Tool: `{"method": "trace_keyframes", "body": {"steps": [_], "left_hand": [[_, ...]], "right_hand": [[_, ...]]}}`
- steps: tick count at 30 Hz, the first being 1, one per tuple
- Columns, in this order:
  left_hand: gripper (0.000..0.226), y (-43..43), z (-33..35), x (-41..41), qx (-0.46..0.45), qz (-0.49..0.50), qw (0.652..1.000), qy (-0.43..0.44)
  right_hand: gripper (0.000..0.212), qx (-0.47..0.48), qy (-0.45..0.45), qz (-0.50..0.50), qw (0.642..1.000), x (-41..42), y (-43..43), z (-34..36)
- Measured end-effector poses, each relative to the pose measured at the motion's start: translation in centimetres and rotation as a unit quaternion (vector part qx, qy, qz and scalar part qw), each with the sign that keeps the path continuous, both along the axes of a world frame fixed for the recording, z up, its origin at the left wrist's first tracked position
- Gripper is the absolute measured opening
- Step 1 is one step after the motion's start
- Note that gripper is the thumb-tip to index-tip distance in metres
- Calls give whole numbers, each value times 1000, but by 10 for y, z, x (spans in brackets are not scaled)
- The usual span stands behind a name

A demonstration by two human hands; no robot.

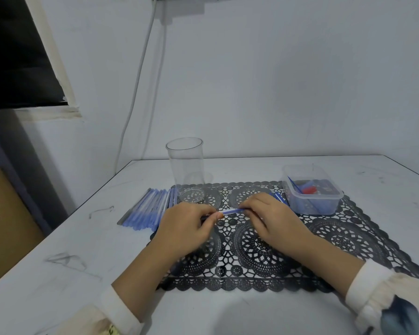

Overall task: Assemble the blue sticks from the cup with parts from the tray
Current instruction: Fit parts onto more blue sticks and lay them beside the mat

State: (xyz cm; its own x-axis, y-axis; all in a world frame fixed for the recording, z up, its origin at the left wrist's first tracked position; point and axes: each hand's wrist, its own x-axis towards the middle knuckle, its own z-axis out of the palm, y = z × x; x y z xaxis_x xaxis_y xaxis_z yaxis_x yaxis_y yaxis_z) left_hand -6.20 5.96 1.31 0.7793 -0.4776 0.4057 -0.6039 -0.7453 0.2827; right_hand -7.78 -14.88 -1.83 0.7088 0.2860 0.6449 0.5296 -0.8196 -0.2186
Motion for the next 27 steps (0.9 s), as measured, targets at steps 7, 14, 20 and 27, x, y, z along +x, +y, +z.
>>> {"method": "trace_keyframes", "body": {"steps": [7,14,20,27], "left_hand": [[27,2,0,1,-21,-8,1000,9],[26,1,1,0,-25,-10,999,18],[25,3,-1,1,-41,-21,999,15],[26,2,-1,2,-34,-20,999,14]], "right_hand": [[29,-41,14,8,999,-2,1,2],[29,-31,2,40,999,-6,2,6],[32,-25,0,45,999,-5,-1,6],[44,-11,26,19,999,-3,-1,5]]}}
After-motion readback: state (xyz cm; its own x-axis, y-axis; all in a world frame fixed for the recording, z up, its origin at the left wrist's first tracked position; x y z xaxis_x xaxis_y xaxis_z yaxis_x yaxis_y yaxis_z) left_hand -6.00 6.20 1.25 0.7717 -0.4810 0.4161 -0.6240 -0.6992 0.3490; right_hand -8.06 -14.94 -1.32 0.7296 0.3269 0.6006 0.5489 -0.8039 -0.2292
